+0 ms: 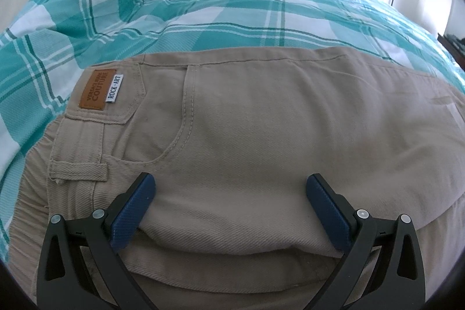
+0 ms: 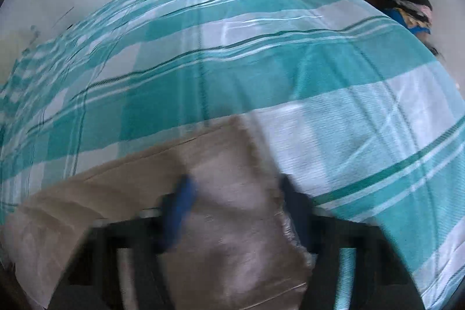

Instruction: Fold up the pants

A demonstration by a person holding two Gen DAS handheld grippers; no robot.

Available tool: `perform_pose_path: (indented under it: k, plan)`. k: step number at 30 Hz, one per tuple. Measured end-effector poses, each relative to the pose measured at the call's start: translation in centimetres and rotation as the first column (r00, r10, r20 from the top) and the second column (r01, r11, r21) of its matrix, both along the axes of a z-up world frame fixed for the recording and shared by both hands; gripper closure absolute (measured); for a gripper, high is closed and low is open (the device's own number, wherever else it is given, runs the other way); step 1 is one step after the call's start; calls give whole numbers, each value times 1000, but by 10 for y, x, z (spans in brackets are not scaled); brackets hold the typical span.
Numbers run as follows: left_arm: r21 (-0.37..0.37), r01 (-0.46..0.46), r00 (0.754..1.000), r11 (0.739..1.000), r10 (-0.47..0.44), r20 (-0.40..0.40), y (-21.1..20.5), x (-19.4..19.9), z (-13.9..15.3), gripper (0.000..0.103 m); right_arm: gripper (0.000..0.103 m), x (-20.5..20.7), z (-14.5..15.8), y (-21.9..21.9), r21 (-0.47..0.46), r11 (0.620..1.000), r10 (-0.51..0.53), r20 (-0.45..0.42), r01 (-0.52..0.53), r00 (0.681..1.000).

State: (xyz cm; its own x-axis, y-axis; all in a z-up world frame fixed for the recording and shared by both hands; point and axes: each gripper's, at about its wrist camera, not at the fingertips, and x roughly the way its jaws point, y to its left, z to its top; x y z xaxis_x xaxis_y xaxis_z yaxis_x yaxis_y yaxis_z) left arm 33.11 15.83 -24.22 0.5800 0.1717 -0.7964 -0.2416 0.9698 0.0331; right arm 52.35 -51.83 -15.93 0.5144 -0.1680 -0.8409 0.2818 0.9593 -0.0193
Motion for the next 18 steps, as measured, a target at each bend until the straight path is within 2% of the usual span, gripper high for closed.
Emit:
perform_pose_path:
  k: [1,2,6,10,12,13,15,16,18]
  plan:
    - [0,0,1000,1000,0,-1,0,0,0,1,98,-2,0,8,-38,999,0,-4,-1,1000]
    - [-1,0,1000,1000,0,0,0,0,0,1,102,-6,4,13,-63,998,17,3,-17,1000]
    - [-1,0,1000,1000,0,-1,1,1,0,1,102,-52,39,47,-64,987,154,94,-148,984]
    - [4,-1,1000,1000,1,-5,1,1,0,1,102,-164,83,102,-85,939,343,175,-333,923]
    - [9,-1,1000,1000,1,-10,1,2,0,1,102,-224,91,118,-51,934,356,203,-353,912]
    - [12,-1,1000,1000,1,-13,0,3,0,1,102,-244,92,121,-33,938,344,209,-345,916]
    - [20,-1,1000,1000,2,-25,0,5,0,1,102,-298,91,111,41,962,252,231,-268,940]
    - [25,-1,1000,1000,2,-30,-1,5,1,1,102,-328,89,95,108,979,144,240,-174,960]
    - [32,-4,999,999,6,-51,-2,7,2,1,102,-362,78,68,187,982,-20,228,-24,973]
